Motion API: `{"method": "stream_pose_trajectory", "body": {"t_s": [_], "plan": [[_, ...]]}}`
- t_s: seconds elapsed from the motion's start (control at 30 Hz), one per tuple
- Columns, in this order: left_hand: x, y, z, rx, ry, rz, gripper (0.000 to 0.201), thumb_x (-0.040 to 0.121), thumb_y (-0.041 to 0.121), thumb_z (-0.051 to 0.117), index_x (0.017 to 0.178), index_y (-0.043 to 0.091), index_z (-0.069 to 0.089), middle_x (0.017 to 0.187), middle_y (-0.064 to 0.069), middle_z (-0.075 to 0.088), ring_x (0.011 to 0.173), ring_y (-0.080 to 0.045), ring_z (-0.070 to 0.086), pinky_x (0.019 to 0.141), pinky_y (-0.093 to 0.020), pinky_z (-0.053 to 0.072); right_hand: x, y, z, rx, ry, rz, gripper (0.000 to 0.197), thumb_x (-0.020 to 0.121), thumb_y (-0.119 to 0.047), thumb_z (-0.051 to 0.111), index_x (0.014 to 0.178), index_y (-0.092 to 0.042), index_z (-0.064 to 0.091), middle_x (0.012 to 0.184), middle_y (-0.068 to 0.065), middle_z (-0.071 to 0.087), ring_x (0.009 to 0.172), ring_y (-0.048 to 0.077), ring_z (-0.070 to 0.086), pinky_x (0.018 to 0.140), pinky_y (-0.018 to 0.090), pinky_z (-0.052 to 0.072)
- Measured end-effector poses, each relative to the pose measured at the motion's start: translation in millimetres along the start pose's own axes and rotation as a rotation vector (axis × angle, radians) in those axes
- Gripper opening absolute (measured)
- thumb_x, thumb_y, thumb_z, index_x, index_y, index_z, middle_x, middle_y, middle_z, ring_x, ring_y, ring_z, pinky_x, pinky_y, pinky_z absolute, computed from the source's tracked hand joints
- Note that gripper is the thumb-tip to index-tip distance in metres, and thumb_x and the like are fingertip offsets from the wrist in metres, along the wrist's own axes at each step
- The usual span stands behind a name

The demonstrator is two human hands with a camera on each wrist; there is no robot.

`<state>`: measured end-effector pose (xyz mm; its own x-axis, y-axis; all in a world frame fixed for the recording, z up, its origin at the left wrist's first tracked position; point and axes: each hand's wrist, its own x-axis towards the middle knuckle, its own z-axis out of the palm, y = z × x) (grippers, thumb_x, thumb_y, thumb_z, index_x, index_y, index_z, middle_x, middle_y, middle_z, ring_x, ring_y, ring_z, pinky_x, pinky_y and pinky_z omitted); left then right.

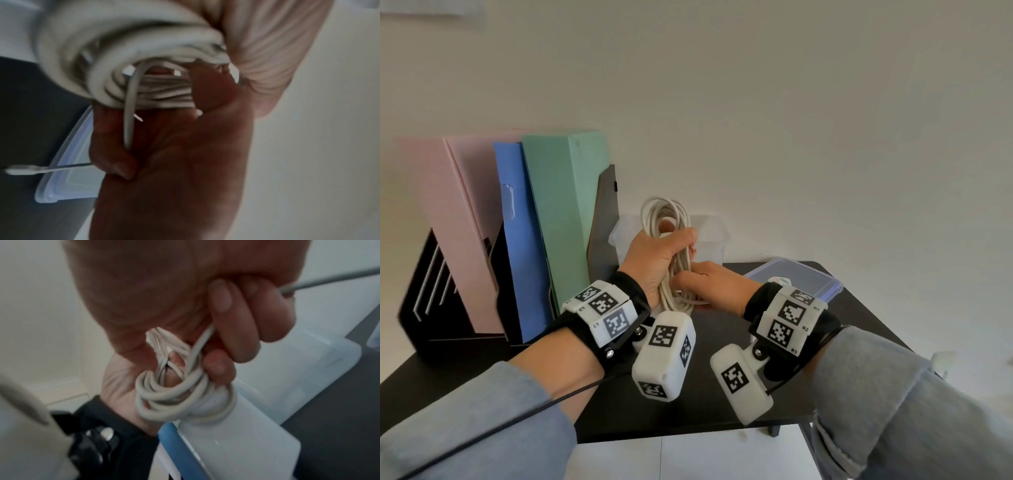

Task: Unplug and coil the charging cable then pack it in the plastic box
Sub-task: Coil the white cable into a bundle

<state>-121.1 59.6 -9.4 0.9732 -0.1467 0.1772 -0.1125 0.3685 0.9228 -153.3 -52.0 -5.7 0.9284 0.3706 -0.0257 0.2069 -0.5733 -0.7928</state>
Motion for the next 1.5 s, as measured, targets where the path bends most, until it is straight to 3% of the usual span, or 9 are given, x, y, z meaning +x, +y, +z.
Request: {"method": "stream_pose_trajectory", "body": {"t_s": [0.17,0.27,0.4,0.8,1.0,1.17,1.3,1.4,1.5], "plan": [[5.5,0.7,2.5,-0.031,0.034,0.082,0.013,0.084,0.007,0.063,0.073,0.012,0.056,0.065,-0.003,0.05,0.056,-0.01,0.053,0.052,-0.021,0.049,1.1,-2.0,-8.8,0.008,-0.094,0.002,0.025,0.094,-0.027,0.047,0.102,-0.005,0.054,0.074,0.009,0.046,0.052,0.012,0.037,0.037,0.015,0.031],[5.2,-1.4,3.8,0.024,0.044,0.137,0.014,0.086,0.01,0.061,0.073,0.013,0.058,0.06,0.002,0.055,0.052,-0.005,0.057,0.058,-0.023,0.048,-0.4,-2.6,-9.4,0.015,-0.15,-0.039,0.012,0.09,-0.026,0.056,0.084,-0.016,0.052,0.064,-0.002,0.046,0.046,0.008,0.044,0.041,0.017,0.034],[3.9,-6.6,4.5,0.092,0.012,0.172,0.014,0.087,0.01,0.06,0.074,0.016,0.058,0.052,0.011,0.06,0.054,-0.002,0.06,0.069,-0.026,0.047,4.1,1.7,-4.4,0.028,-0.071,-0.085,0.016,0.085,-0.016,0.062,0.081,-0.03,0.057,0.083,-0.007,0.062,0.078,0.005,0.058,0.073,0.016,0.046],[-1.6,-0.6,14.6,0.096,-0.017,0.09,0.024,0.079,0.02,0.068,0.098,0.009,0.058,0.07,0.003,0.065,0.076,-0.015,0.063,0.085,-0.038,0.05,14.4,8.1,-2.2,0.057,0.194,-0.136,0.008,0.067,-0.012,0.067,0.066,-0.017,0.06,0.066,0.001,0.063,0.069,0.017,0.062,0.077,0.041,0.056],[-7.6,-1.3,17.2,0.25,-0.017,-0.119,0.017,0.08,0.025,0.069,0.089,0.013,0.064,0.086,-0.009,0.068,0.089,-0.024,0.065,0.089,-0.041,0.051,11.1,2.1,-4.6,-0.069,0.202,-0.287,0.02,0.08,-0.002,0.062,0.072,-0.02,0.057,0.071,-0.002,0.061,0.072,0.012,0.061,0.076,0.03,0.053],[-6.9,-3.4,11.8,0.195,-0.043,-0.193,0.035,0.077,0.034,0.07,0.104,0.012,0.07,0.101,-0.013,0.071,0.1,-0.029,0.065,0.093,-0.046,0.051,11.6,5.6,-9.6,-0.104,0.218,-0.253,0.015,0.071,-0.024,0.068,0.08,-0.013,0.064,0.077,0.009,0.069,0.076,0.022,0.068,0.073,0.036,0.057],[0.9,-0.8,-0.5,-0.021,-0.1,-0.271,0.041,0.072,0.034,0.068,0.107,0.012,0.072,0.114,-0.011,0.068,0.11,-0.03,0.061,0.098,-0.045,0.048,2.3,5.1,-22.2,-0.039,0.126,-0.127,0.022,0.075,-0.029,0.075,0.092,-0.023,0.063,0.081,-0.006,0.065,0.073,0.005,0.062,0.071,0.017,0.049],[9.0,3.3,-10.8,-0.049,-0.068,-0.301,0.03,0.084,0.036,0.061,0.097,0.011,0.073,0.112,-0.009,0.068,0.103,-0.026,0.061,0.092,-0.041,0.048,-6.5,7.1,-40.3,-0.097,0.208,-0.086,0.027,0.077,-0.035,0.073,0.099,-0.021,0.065,0.069,-0.005,0.052,0.063,0.009,0.049,0.064,0.019,0.041],[14.9,7.3,-16.7,0.004,0.022,-0.234,0.028,0.091,0.033,0.055,0.072,0.013,0.064,0.083,-0.002,0.073,0.081,-0.018,0.062,0.074,-0.033,0.049,-11.1,10.0,-53.1,-0.108,0.315,-0.09,0.018,0.084,-0.027,0.066,0.093,-0.012,0.072,0.071,-0.003,0.057,0.065,0.01,0.048,0.063,0.016,0.04]]}}
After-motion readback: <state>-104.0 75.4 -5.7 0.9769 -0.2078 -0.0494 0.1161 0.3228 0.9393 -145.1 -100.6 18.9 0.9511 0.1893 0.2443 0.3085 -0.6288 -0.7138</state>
